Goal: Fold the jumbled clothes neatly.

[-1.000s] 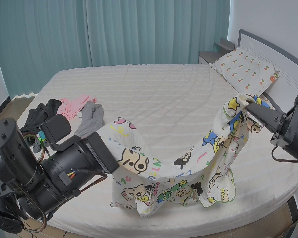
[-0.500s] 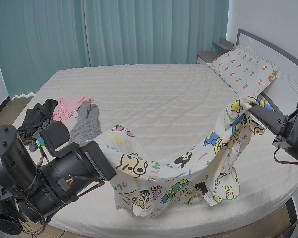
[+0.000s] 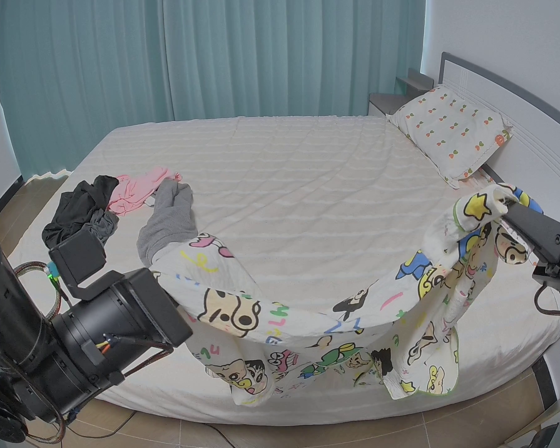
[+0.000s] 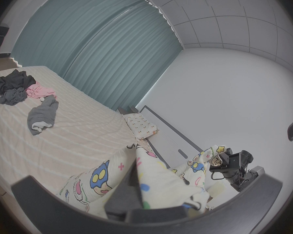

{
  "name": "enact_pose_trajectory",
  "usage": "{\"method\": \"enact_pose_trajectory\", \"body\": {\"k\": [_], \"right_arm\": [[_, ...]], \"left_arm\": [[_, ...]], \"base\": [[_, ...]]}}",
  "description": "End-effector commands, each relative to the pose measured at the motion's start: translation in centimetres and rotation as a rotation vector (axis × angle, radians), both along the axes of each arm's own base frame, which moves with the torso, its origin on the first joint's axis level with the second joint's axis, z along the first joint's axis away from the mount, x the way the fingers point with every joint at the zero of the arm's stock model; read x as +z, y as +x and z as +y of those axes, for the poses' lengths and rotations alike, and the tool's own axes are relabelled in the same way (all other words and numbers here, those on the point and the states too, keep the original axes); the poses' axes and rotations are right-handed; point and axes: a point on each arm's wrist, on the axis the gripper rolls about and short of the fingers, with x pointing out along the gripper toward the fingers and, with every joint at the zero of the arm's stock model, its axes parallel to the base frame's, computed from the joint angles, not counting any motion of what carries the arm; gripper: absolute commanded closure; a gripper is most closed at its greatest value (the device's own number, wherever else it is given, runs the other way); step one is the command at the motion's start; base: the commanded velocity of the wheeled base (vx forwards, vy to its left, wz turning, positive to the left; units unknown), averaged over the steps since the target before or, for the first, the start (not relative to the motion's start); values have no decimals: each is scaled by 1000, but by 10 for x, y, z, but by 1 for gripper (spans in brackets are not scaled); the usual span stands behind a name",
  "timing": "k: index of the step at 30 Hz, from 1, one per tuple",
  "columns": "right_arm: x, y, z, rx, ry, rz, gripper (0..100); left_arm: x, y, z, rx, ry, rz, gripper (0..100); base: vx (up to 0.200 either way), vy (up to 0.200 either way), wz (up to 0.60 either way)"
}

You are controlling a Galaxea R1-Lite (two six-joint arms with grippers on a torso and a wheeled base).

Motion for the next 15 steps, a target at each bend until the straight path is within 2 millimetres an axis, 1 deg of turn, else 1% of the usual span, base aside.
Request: {"method": "enact_pose_trajectory", "body": {"k": [1, 3, 4, 6, 7, 8, 10, 11, 12, 15], "right_arm": [[4, -4, -4, -2, 14, -19, 100], [5, -5, -5, -2, 19, -27, 100], [7, -8, -7, 0, 28, -39, 100], [8, -9, -8, -4, 29, -43, 100], [8, -9, -8, -4, 29, -43, 100], [8, -10, -9, -8, 33, -48, 100], [11, -13, -12, -8, 42, -60, 100], [11, -13, -12, -8, 42, -60, 100], [13, -16, -14, -4, 50, -73, 100], [8, -19, -16, 25, 27, -51, 100]], "left_arm": [[6, -7, 8, 6, 0, -39, 100], [6, -9, 12, 7, 21, -58, 100], [6, -14, 17, 9, 59, -86, 100], [6, -18, 21, 9, 101, -78, 100], [6, -18, 22, 9, 101, -78, 100], [12, -23, 28, 8, 98, -81, 100], [18, -27, 32, 9, 82, -94, 100], [18, -27, 32, 9, 82, -94, 100], [20, -30, 37, 9, 76, -99, 100], [15, -33, 39, 5, 97, -82, 100]], "base": [[0, 0, 0], [0, 0, 0], [0, 0, 0], [0, 0, 0], [0, 0, 0], [0, 0, 0], [0, 0, 0], [0, 0, 0], [0, 0, 0], [0, 0, 0]]}}
